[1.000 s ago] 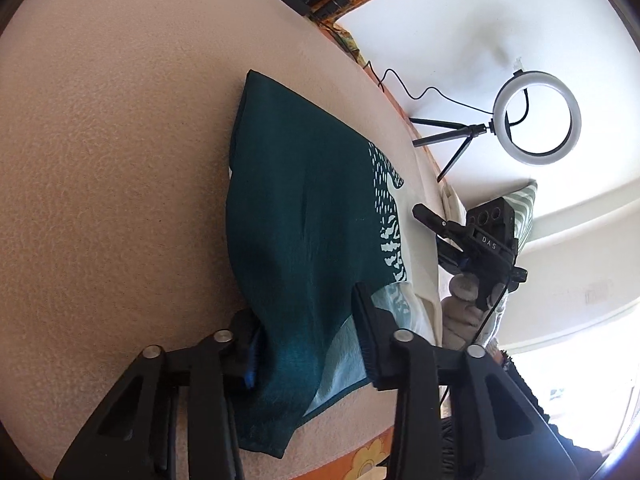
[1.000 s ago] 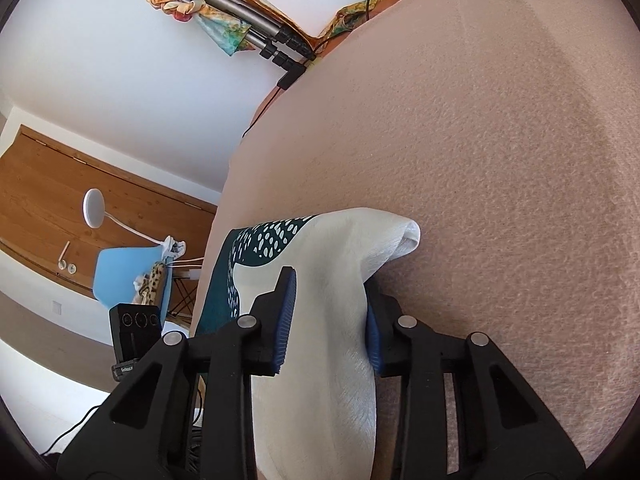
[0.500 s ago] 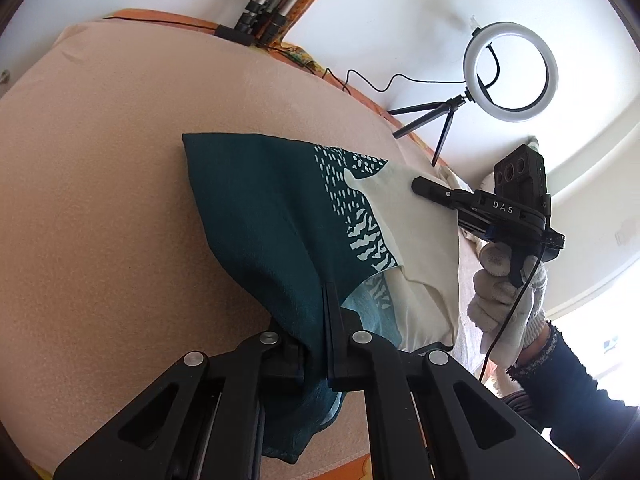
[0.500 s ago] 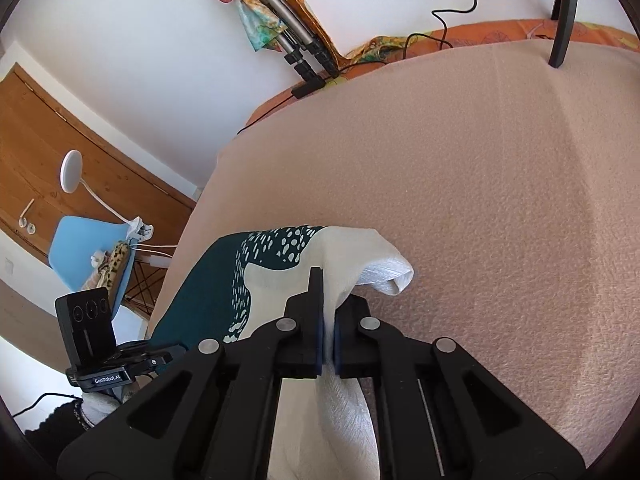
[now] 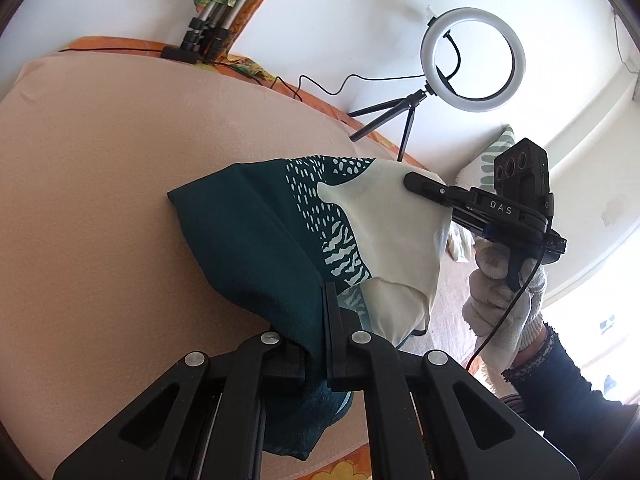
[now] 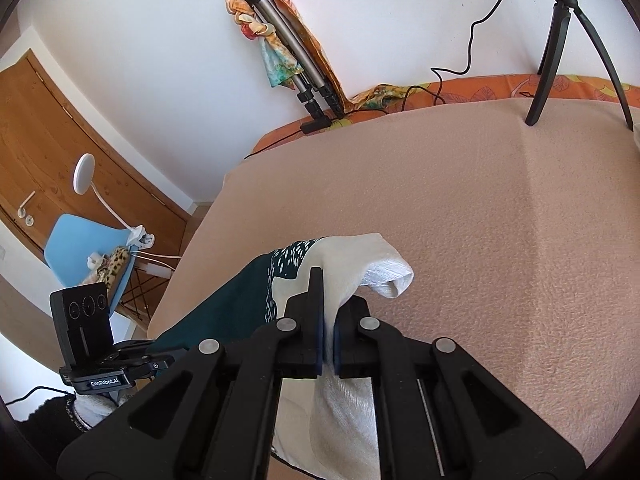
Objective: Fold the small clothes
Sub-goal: 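Lift the bundle with both tools and carry it toward the ring light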
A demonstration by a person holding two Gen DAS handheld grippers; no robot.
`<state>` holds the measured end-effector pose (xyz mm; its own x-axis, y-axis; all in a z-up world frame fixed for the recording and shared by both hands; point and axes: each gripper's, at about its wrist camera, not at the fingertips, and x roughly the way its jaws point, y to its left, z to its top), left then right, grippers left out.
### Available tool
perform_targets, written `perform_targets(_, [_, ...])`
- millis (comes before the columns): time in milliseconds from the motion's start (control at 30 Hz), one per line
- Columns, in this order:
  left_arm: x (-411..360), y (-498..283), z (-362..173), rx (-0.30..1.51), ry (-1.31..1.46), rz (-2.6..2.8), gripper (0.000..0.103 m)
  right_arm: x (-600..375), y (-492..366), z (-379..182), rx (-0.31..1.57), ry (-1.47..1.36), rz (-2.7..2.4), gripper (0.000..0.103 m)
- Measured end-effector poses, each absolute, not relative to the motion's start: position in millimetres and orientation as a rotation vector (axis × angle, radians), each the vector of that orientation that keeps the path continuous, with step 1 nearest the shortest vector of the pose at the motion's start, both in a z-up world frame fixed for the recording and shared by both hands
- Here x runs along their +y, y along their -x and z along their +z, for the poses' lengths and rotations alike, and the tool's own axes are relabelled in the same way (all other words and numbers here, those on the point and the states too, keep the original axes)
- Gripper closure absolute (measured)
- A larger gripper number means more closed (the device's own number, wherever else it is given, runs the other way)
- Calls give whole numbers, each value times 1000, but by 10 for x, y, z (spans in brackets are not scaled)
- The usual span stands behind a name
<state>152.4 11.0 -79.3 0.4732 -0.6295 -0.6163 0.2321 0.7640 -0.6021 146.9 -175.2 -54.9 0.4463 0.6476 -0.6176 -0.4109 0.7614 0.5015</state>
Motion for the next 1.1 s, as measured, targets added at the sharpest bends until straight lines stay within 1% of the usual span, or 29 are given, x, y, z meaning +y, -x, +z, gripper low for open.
perform_targets(200, [-255, -1638, -732, 917, 462, -628, 99, -2133, -1398, -328, 848, -264, 629, 99])
perform_targets(567, [-1364, -2132, -486, 890, 387, -765, 99, -3254, -1467, 27, 787, -253, 507, 99])
perform_targets(767, [-2050, -2428, -390, 878, 351, -825, 99, -3864, -1612, 181, 762, -217, 442, 99])
perform_targets(1100, [-3150, -2817, -99, 774, 264, -933, 99, -4931, -1980, 416, 692, -178, 332, 99])
